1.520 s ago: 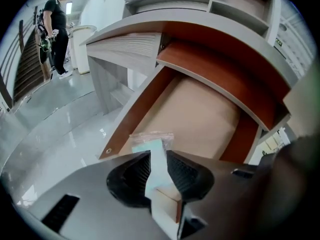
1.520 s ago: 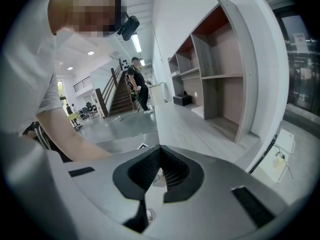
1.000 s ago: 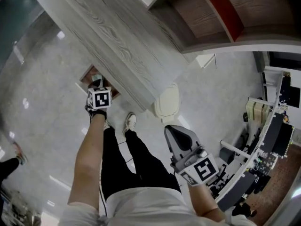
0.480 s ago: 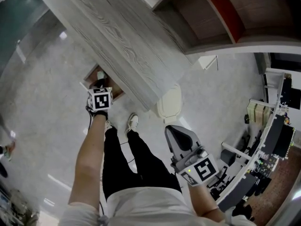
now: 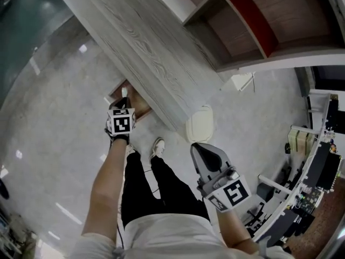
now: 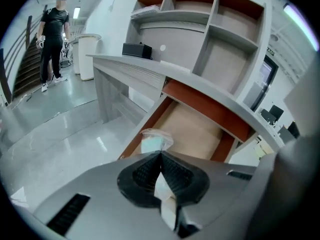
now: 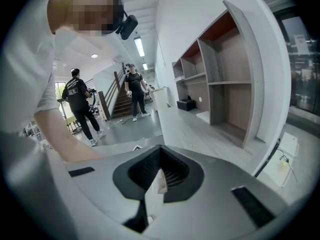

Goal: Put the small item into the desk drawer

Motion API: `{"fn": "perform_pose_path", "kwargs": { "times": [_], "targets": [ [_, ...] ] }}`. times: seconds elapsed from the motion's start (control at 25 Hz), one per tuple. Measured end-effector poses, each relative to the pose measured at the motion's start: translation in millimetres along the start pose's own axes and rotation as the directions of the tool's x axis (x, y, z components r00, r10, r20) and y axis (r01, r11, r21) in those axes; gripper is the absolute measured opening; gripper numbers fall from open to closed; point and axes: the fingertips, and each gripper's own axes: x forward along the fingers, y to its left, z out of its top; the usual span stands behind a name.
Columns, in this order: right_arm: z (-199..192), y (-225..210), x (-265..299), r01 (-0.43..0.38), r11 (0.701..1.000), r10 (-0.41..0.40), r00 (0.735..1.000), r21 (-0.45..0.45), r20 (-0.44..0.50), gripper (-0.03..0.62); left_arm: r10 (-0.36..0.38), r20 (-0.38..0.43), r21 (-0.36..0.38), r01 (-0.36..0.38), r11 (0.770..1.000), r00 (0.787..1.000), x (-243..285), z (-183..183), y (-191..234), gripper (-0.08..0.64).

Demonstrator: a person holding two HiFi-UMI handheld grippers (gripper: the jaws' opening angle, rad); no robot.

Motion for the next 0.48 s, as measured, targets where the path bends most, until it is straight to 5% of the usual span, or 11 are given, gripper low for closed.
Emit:
{"fn": "perform_pose_path", "kwargs": {
  "times": [0.48],
  "targets": [
    [25,22,-9,-0.082,0.994,0.086,0.995,-0.065,0.057,0.021,0.009,0.079,-0.008,-0.008,1.000,0.997,-59,11,0,0.018]
  ]
}}
